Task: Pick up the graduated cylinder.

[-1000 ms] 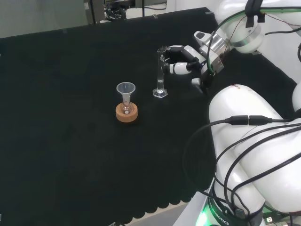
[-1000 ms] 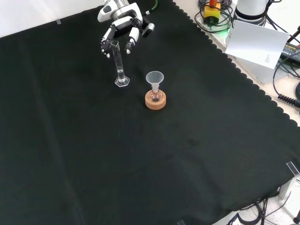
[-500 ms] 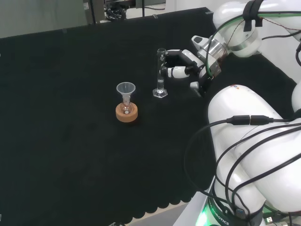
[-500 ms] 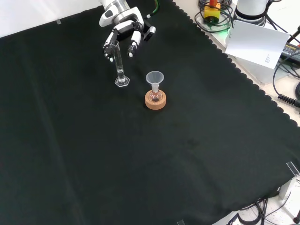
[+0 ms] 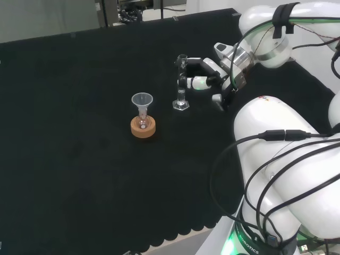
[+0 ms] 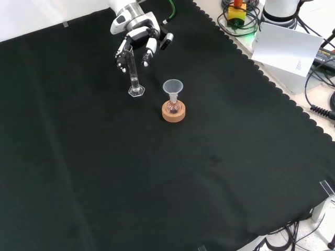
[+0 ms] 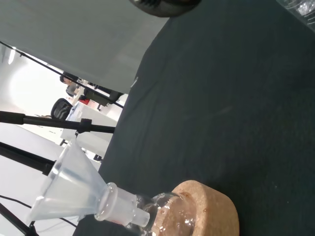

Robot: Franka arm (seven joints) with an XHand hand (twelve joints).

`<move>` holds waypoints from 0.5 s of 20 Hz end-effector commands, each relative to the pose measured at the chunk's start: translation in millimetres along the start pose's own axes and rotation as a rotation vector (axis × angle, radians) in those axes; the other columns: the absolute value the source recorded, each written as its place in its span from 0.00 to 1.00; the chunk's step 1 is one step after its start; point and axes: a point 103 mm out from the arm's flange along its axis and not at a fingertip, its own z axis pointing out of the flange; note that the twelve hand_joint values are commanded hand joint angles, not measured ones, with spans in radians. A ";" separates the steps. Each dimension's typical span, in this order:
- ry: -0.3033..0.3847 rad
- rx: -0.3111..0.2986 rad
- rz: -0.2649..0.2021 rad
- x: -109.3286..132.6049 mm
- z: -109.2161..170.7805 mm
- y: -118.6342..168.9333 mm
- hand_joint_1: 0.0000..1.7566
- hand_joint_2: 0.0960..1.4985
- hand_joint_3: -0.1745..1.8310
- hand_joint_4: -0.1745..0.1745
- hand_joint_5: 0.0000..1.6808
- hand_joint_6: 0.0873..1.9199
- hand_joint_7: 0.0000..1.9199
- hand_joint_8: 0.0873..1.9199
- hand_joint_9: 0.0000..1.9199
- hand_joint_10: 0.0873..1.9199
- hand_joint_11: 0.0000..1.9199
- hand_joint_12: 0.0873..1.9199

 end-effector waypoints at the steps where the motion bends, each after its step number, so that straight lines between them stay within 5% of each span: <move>1: 0.016 -0.001 -0.004 -2.0 3.5 1.8 0.64 0.64 0.00 0.45 0.38 0.06 0.28 0.27 0.40 0.20 0.23 0.64; 10: 0.037 -0.006 -0.001 -4.9 5.6 3.3 0.66 0.65 0.00 0.44 0.33 0.21 0.28 0.26 0.43 0.17 0.26 0.62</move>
